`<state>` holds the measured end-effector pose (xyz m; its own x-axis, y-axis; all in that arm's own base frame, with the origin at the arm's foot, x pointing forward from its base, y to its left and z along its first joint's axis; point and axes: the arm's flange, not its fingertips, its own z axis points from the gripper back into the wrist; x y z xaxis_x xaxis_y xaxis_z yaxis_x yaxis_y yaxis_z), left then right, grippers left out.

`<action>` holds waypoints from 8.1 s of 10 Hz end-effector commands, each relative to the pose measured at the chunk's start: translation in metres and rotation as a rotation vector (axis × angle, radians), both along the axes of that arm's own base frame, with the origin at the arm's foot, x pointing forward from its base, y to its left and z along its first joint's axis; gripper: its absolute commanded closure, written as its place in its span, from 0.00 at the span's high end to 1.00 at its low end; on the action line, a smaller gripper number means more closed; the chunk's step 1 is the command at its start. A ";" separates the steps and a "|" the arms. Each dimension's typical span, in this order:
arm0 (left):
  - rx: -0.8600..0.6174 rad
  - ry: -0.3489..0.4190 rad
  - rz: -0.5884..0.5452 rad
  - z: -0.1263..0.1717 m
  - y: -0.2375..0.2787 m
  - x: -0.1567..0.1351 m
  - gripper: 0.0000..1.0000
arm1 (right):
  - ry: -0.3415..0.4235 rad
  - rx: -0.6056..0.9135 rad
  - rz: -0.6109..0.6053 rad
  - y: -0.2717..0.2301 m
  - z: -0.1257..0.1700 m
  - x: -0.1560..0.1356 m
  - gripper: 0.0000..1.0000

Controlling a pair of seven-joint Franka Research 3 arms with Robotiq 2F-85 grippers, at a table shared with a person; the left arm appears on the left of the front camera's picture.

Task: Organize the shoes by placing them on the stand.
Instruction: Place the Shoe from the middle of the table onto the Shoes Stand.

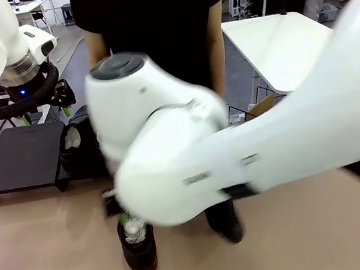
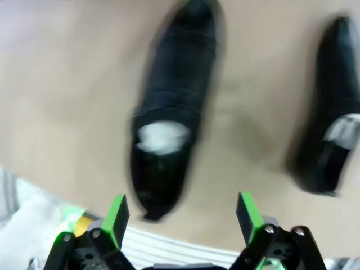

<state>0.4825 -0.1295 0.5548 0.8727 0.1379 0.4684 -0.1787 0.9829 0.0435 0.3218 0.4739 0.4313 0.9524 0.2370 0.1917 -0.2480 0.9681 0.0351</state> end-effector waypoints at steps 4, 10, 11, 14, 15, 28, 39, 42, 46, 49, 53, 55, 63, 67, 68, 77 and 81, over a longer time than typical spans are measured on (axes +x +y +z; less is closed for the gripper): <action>0.003 0.045 -0.026 0.002 -0.015 -0.015 0.97 | -0.039 -0.057 -0.482 -0.183 0.032 0.023 1.00; -0.052 0.305 0.065 0.014 -0.072 -0.090 0.97 | -0.093 -0.295 -0.401 -0.216 0.063 0.051 1.00; -0.057 0.316 0.128 0.013 -0.053 -0.079 0.97 | -0.072 -0.291 -0.490 -0.256 0.071 0.057 1.00; -0.020 0.299 0.064 0.009 -0.070 -0.092 0.97 | -0.052 -0.273 -0.505 -0.262 0.066 0.058 1.00; 0.000 0.348 0.033 -0.003 -0.084 -0.095 0.97 | -0.052 -0.273 -0.505 -0.262 0.066 0.058 1.00; -0.089 0.639 0.062 -0.143 -0.101 -0.158 0.97 | 0.065 -0.227 -0.816 -0.416 0.083 0.096 1.00; -0.153 0.447 0.090 -0.192 -0.101 -0.143 0.97 | 0.065 -0.227 -0.816 -0.416 0.083 0.096 1.00; -0.144 0.456 0.031 -0.200 -0.108 -0.144 0.73 | 0.065 -0.227 -0.816 -0.416 0.083 0.096 1.00; -0.144 0.484 0.039 -0.213 -0.111 -0.148 0.00 | 0.065 -0.227 -0.816 -0.416 0.083 0.096 1.00; -0.147 0.474 0.043 -0.209 -0.110 -0.146 0.00 | 0.065 -0.227 -0.816 -0.416 0.083 0.096 1.00; -0.140 0.501 0.007 -0.207 -0.115 -0.146 0.00 | 0.065 -0.227 -0.816 -0.416 0.083 0.096 1.00; -0.137 0.514 -0.150 -0.156 -0.113 -0.152 0.00 | 0.065 -0.227 -0.816 -0.416 0.083 0.096 1.00; -0.137 0.309 -0.383 -0.019 -0.058 -0.169 0.00 | 0.065 -0.227 -0.816 -0.416 0.083 0.096 1.00; -0.122 0.202 -0.393 -0.008 -0.038 -0.157 0.00 | 0.065 -0.227 -0.816 -0.416 0.083 0.096 1.00; -0.060 0.144 -0.354 0.003 -0.015 -0.147 0.00 | 0.065 -0.227 -0.816 -0.416 0.083 0.096 1.00; 0.010 -0.010 -0.318 0.005 0.127 -0.056 0.00 | 0.065 -0.227 -0.816 -0.416 0.083 0.096 1.00; -0.048 0.034 -0.307 -0.013 0.127 -0.034 0.00 | 0.065 -0.227 -0.816 -0.416 0.083 0.096 1.00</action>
